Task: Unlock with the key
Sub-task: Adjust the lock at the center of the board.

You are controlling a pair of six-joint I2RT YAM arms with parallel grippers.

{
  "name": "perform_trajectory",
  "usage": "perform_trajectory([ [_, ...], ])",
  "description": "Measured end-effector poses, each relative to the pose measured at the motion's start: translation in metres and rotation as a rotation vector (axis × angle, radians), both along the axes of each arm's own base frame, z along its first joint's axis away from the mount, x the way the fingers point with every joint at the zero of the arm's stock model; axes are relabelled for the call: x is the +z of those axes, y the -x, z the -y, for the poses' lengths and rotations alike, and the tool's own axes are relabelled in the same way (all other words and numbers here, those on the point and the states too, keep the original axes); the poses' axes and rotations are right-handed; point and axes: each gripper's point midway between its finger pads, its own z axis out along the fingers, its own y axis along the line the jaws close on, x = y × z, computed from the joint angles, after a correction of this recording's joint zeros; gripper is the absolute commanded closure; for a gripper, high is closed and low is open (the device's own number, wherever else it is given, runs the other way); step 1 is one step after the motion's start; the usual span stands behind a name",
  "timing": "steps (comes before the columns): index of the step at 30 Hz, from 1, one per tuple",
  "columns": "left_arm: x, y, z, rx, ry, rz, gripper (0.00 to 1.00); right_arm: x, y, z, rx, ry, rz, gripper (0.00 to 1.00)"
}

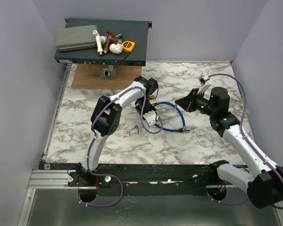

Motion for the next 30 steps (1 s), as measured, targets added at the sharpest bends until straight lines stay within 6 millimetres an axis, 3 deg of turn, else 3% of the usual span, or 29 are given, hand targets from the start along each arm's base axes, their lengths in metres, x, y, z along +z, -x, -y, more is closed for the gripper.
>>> perform_trajectory([
  [9, -0.002, 0.007, 0.0, 0.104, -0.02, -0.02, 0.74, 0.005, 0.004, -0.001, 0.013, -0.007, 0.01, 0.99],
  [17, -0.001, 0.049, -0.007, 0.223, -0.047, -0.111, 0.72, 0.016, 0.01, -0.002, 0.027, -0.024, 0.034, 0.99],
  [20, 0.003, 0.061, -0.008, 0.281, -0.049, -0.15, 0.64, 0.019, 0.012, -0.003, 0.035, -0.03, 0.042, 0.99],
  [24, 0.012, 0.059, 0.002, 0.372, -0.019, -0.177, 0.41, 0.022, 0.014, -0.003, 0.043, -0.034, 0.05, 0.99],
  [30, 0.047, 0.025, 0.021, 0.489, 0.11, -0.143, 0.37, 0.03, 0.015, -0.004, 0.047, -0.038, 0.064, 0.99],
])
